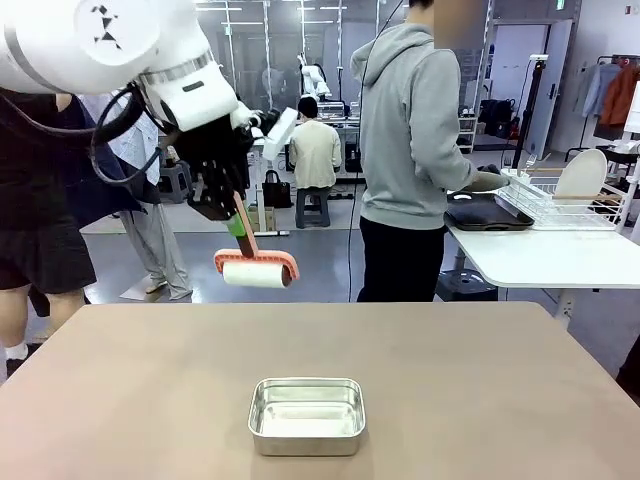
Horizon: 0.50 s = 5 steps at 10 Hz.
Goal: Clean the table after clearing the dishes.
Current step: Place the Lint Roller back on top of the Airtight Container.
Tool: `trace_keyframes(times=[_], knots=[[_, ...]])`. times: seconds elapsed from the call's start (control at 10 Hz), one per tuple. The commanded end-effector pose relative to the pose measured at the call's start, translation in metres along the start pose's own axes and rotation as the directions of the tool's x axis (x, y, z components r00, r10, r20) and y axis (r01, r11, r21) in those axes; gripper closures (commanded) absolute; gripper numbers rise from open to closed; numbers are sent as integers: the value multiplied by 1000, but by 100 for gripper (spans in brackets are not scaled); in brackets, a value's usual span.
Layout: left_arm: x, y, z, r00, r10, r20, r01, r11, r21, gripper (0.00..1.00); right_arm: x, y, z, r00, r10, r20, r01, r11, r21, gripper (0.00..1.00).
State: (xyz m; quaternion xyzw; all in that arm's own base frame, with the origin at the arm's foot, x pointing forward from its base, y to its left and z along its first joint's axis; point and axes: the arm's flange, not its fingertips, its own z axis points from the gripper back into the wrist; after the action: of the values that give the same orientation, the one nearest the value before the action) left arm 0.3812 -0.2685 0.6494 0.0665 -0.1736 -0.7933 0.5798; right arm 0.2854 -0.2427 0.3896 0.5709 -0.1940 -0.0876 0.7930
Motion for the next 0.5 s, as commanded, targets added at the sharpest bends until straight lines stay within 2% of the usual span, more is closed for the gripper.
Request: trace_keyframes(times=[0.0,0.1,0.4], knots=[[-27,-6,11,998,43,41,-42,999,-25,80,0,1,-2,1000,9,19,-9,1000,1,0],[0,0,0,1000,0,0,0,1000,0,80,0,1,-2,1000,9,19,-9,1000,1,0],[0,0,0,1000,0,0,0,1000,0,80,0,1,-2,1000,9,19,-9,1000,1,0]])
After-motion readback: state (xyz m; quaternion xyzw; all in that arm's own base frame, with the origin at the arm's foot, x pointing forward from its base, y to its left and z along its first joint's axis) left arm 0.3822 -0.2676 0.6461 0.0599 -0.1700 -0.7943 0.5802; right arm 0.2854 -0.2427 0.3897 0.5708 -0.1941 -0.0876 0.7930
